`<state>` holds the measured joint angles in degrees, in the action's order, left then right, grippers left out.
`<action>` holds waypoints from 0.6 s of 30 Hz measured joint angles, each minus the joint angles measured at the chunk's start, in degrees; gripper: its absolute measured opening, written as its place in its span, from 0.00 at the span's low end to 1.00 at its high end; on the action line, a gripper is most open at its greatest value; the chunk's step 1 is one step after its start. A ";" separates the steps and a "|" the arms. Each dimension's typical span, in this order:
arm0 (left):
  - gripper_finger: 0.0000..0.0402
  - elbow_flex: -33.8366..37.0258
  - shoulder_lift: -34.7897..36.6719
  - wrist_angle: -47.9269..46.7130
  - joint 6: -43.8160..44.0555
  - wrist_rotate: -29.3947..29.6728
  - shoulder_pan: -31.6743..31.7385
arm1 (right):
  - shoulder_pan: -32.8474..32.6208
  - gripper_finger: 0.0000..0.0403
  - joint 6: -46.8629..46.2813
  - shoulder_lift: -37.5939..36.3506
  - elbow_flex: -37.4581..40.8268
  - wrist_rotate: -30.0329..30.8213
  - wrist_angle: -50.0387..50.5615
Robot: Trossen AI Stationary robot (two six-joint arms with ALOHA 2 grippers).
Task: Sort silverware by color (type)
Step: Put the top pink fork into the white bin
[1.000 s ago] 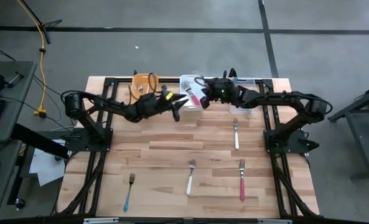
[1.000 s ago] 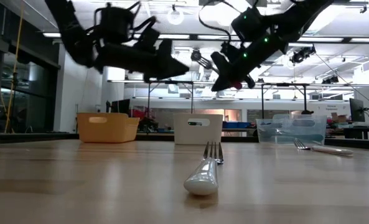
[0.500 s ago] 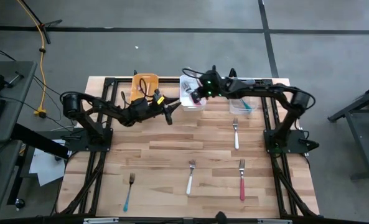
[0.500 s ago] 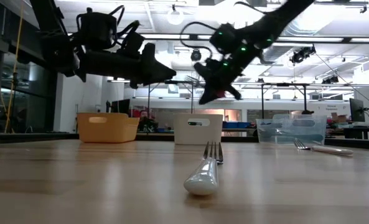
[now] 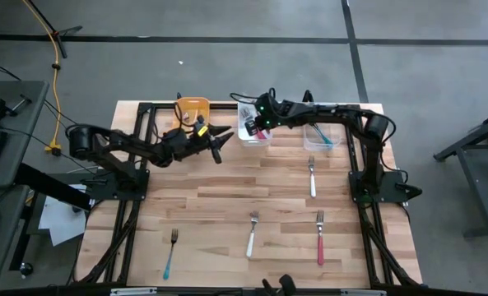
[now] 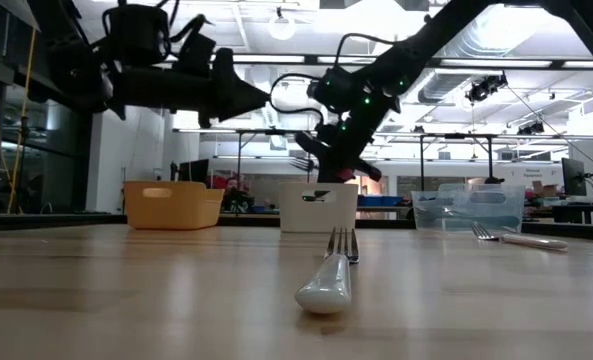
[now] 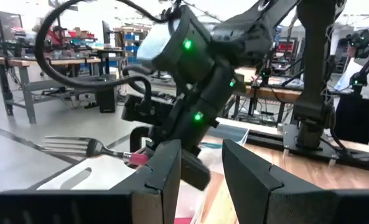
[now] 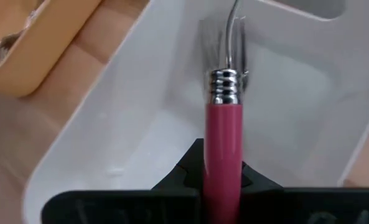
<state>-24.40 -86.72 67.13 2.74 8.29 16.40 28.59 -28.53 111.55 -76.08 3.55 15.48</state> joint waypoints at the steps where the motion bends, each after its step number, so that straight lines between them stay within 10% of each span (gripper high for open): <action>1: 0.28 0.25 0.47 0.00 0.00 -0.01 0.00 | 0.16 0.00 -0.01 0.00 -0.01 0.03 0.09; 18: 0.27 0.91 2.74 -0.40 0.00 -0.01 0.07 | 0.39 0.04 -1.05 0.73 0.03 0.04 -0.04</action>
<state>-23.49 -83.99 66.73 2.74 8.28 16.47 28.97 -29.58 112.27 -76.05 3.59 15.43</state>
